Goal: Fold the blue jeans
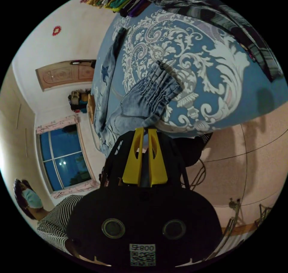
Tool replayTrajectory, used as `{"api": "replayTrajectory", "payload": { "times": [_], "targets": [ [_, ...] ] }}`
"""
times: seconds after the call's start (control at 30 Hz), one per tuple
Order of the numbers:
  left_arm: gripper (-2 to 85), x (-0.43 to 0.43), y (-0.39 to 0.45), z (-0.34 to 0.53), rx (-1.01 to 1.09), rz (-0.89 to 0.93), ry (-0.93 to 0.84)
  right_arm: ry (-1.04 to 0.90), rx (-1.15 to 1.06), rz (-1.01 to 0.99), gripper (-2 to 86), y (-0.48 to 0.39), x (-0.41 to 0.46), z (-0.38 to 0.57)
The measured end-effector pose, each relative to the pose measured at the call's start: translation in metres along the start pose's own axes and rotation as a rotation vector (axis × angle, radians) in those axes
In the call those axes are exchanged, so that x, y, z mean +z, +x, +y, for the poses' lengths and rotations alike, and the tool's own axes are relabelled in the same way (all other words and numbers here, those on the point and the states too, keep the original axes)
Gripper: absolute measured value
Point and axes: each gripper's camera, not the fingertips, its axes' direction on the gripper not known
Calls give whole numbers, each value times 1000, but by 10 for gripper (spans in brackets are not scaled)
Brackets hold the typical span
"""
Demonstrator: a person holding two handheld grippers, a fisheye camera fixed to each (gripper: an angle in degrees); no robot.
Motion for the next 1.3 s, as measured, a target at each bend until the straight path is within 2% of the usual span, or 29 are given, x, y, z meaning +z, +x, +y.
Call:
{"api": "replayTrajectory", "payload": {
  "times": [0.1,0.2,0.3,0.33,0.4,0.47,0.5,0.53,0.6,0.73,0.83,0.97,1.17,1.3],
  "targets": [
    [9,-11,27,-9,104,-22,46,82,-13,21,4,-22,0,14],
    [4,-2,73,-29,268,-83,12,116,-112,64,2,-68,16,17],
    [3,26,125,-50,440,-190,-60,72,-254,219,1,-131,54,10],
    [3,34,135,-54,468,-221,-77,29,-318,304,1,-158,75,6],
    [2,67,168,-64,579,-405,-147,-61,-407,479,0,-192,114,3],
    [2,94,183,-67,635,-607,-199,-187,-502,763,-2,-224,169,3],
    [2,115,186,-68,655,-722,-284,-190,-518,828,-2,-230,180,5],
    [2,124,187,-67,656,-760,-314,-168,-569,906,-3,-246,194,11],
    [2,127,203,-60,734,-800,-226,-156,-610,989,-4,-267,211,18],
    [2,129,221,-55,803,-843,-169,-92,-689,1052,-5,-304,239,30],
    [2,124,232,-71,711,-767,-190,-103,-592,943,-5,-327,244,19],
    [2,119,246,-89,727,-691,-241,-165,-585,874,-4,-361,260,8],
    [2,119,277,-106,786,-713,-270,-210,-684,1066,-1,-425,307,9],
    [2,119,299,-118,832,-736,-279,-199,-699,1112,0,-457,327,8]
  ]
}}
